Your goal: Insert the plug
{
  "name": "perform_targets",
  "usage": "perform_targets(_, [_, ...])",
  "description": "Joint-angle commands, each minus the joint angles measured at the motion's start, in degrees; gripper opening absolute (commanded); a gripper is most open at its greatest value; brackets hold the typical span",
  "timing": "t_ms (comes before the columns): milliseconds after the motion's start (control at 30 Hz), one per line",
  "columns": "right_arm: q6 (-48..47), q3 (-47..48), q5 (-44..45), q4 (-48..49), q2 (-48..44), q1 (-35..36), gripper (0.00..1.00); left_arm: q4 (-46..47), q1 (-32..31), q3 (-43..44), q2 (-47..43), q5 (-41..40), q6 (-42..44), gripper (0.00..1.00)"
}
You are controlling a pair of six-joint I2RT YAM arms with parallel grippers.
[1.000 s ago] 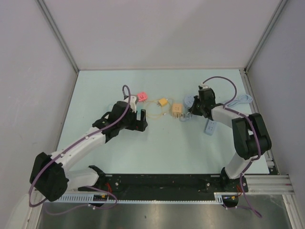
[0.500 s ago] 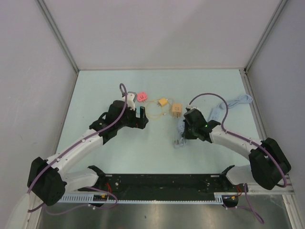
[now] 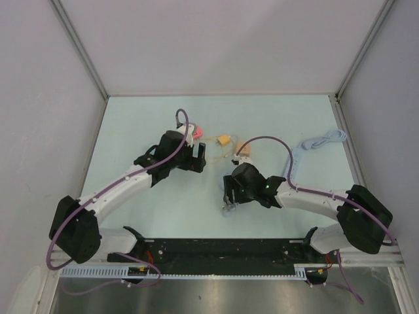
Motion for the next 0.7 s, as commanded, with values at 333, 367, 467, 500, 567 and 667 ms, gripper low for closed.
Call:
perform_targets(333, [-9.66, 1.01, 5.71, -10.19, -19.62, -10.52, 1.0, -8.83, 7.3, 26.87, 27.26, 0.79, 29.04, 0.98])
perform_targets(367, [-10.28, 1.01, 5.63, -11.06, -20.32, -11.5, 1.0, -9.62, 7.83, 27.58, 28.51, 1.31, 31.14, 0.97])
perform_targets(467, [-11.6, 1.01, 4.49, -11.77, -22.0, -14.58, 1.0, -11.02, 9.59, 28.99, 31.85, 3.85, 34.74, 0.96])
perform_targets(500, [-11.95, 1.01, 3.79, -11.86, -22.17, -15.11, 1.0, -11.73, 10.02, 30.12, 32.56, 4.82, 35.46, 0.96])
perform_targets(567, [-12.39, 1.01, 3.17, -11.86, -22.7, -16.51, 1.0, -12.87, 10.82, 30.84, 34.49, 4.83, 38.08, 0.96])
perform_targets(667, [-13.01, 0.83, 2.38, -11.51, -22.79, -17.39, 1.0, -11.74, 11.43, 31.01, 36.51, 4.74, 41.34, 0.93])
